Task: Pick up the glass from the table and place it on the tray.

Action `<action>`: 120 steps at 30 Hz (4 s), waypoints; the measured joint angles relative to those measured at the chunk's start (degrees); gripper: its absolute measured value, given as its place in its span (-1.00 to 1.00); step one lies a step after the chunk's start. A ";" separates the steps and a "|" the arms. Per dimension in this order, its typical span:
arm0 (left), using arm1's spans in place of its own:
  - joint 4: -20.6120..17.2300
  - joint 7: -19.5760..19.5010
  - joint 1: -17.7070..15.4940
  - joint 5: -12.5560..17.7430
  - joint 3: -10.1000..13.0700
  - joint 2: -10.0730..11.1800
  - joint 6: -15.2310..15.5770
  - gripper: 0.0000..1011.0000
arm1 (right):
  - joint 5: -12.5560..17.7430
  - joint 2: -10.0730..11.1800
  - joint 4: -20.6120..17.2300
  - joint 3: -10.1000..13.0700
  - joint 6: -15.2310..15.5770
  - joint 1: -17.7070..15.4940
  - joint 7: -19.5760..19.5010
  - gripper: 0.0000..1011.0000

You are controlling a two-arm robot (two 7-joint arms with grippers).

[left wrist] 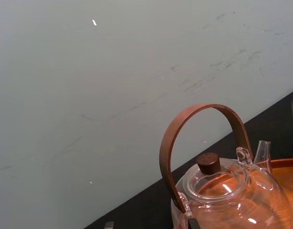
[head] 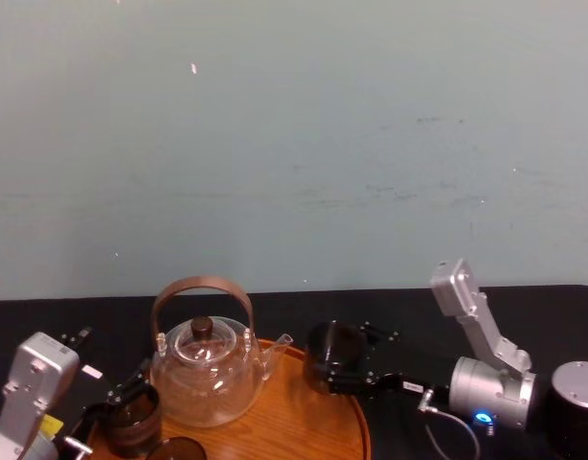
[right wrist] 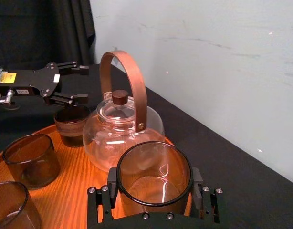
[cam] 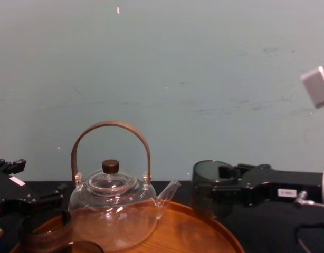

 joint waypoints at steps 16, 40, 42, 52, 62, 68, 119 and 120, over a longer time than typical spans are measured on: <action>0.00 0.00 0.00 0.00 0.00 0.00 0.00 0.98 | 0.62 -5.05 11.21 -2.26 -2.22 4.37 4.65 0.79; 0.00 0.00 0.00 0.00 0.00 0.00 0.00 0.98 | -0.86 -7.17 15.79 -3.44 -2.04 5.81 4.90 0.79; 0.00 0.00 0.00 0.00 0.00 0.00 0.00 0.98 | -0.83 -7.14 15.73 -3.41 -2.03 5.79 4.90 0.79; 0.00 0.00 0.00 0.00 0.00 0.00 0.00 0.98 | -0.69 -7.09 15.60 -3.34 -2.03 5.75 4.91 0.98; 0.00 0.00 0.00 0.00 0.00 0.00 0.00 0.98 | 0.03 -6.17 13.65 -2.52 -2.16 4.96 5.74 0.98; 0.00 0.00 0.00 0.00 0.00 0.00 0.00 0.98 | 2.07 -3.67 7.35 -0.79 -1.74 2.78 5.71 0.98; 0.00 0.00 0.00 0.00 0.00 0.00 0.00 0.98 | 7.42 8.94 -9.86 11.20 -3.12 -9.92 -9.30 0.98; 0.00 0.00 0.00 0.00 0.00 0.00 0.00 0.98 | 7.42 8.94 -9.86 11.20 -3.13 -9.92 -9.29 0.98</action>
